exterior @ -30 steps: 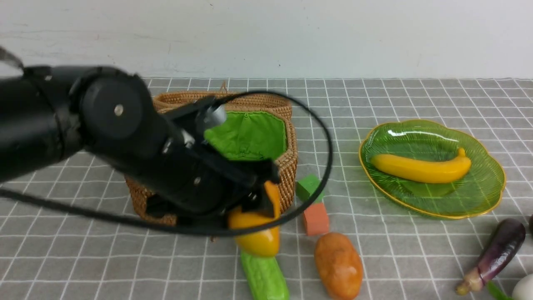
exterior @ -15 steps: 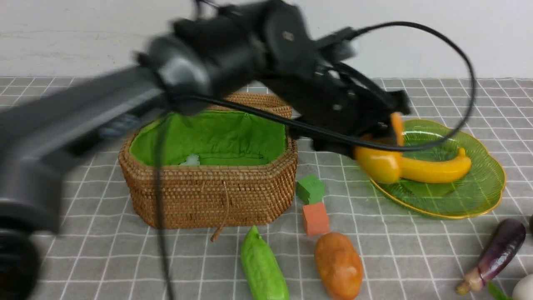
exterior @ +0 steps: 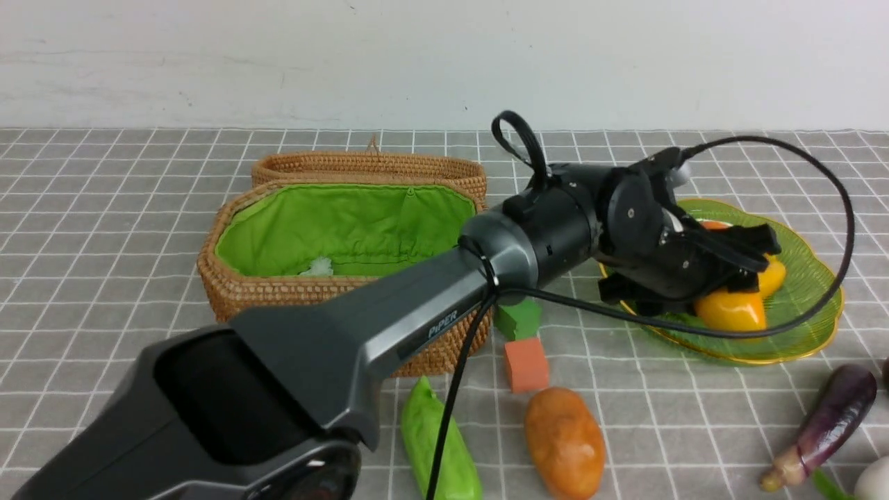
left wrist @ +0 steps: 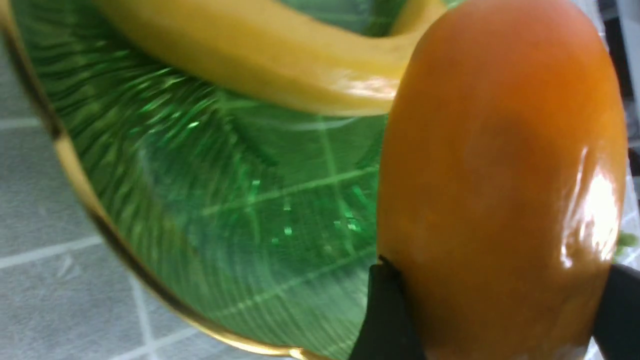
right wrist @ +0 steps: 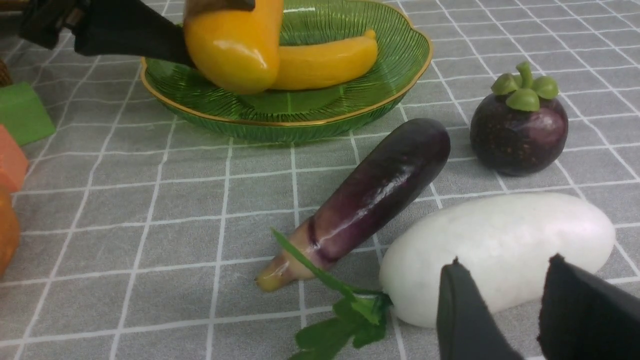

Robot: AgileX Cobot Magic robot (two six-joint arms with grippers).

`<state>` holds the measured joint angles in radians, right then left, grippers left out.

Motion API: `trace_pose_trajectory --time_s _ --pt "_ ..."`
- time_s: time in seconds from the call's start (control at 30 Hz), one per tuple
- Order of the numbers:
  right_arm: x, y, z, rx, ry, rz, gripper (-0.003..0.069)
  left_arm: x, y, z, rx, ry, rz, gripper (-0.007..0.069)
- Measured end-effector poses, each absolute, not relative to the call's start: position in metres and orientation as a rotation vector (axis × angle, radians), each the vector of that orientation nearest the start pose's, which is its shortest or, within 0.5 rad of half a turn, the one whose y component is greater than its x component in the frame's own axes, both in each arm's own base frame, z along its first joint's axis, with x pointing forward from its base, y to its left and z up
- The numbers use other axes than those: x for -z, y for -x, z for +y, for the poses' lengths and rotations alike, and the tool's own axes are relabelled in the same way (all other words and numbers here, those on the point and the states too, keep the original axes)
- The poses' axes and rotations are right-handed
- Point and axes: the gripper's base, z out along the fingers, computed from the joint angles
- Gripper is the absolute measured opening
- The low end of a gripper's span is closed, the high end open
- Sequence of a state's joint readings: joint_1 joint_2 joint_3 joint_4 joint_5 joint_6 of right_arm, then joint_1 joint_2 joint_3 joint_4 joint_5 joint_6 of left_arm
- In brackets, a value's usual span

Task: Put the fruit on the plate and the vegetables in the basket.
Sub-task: Grab the mango with your left arm and place it on the right plate, then take a chayote with your left arm and place it on the basket on the left.

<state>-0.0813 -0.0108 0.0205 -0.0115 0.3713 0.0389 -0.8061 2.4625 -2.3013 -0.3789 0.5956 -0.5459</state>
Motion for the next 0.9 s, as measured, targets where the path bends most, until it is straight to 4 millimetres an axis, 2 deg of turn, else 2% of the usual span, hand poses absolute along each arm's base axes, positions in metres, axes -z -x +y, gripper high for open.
trace_pose_trajectory --time_s 0.2,0.43,0.53,0.63,0.7,0.73,0.83,0.9 --pt "-0.173 -0.052 -0.005 0.041 -0.105 1.862 0.0241 -0.217 -0.379 -0.423 1.075 -0.072 2.453 0.0587" --pt "-0.173 -0.052 -0.005 0.041 -0.105 1.862 0.0241 -0.215 -0.375 -0.42 1.017 -0.174 2.506 0.0584" --pt "-0.173 -0.052 -0.005 0.041 -0.105 1.862 0.0241 -0.227 -0.369 -0.415 0.969 -0.282 2.524 0.0584" --pt "-0.173 -0.052 -0.005 0.041 -0.105 1.862 0.0241 -0.258 -0.358 -0.402 0.872 -0.429 2.536 0.0583" --pt "-0.173 -0.052 -0.005 0.041 -0.105 1.862 0.0241 -0.29 -0.347 -0.388 0.795 -0.5 2.541 0.0582" --pt "-0.173 -0.052 -0.005 0.041 -0.105 1.862 0.0241 -0.298 -0.345 -0.385 0.79 -0.506 2.534 0.0582" --pt "-0.173 -0.052 -0.005 0.041 -0.105 1.862 0.0241 -0.362 -0.317 -0.346 0.657 -0.564 2.506 0.0582" --pt "-0.173 -0.052 -0.005 0.041 -0.105 1.862 0.0241 -0.383 -0.305 -0.328 0.62 -0.567 2.487 0.0582"
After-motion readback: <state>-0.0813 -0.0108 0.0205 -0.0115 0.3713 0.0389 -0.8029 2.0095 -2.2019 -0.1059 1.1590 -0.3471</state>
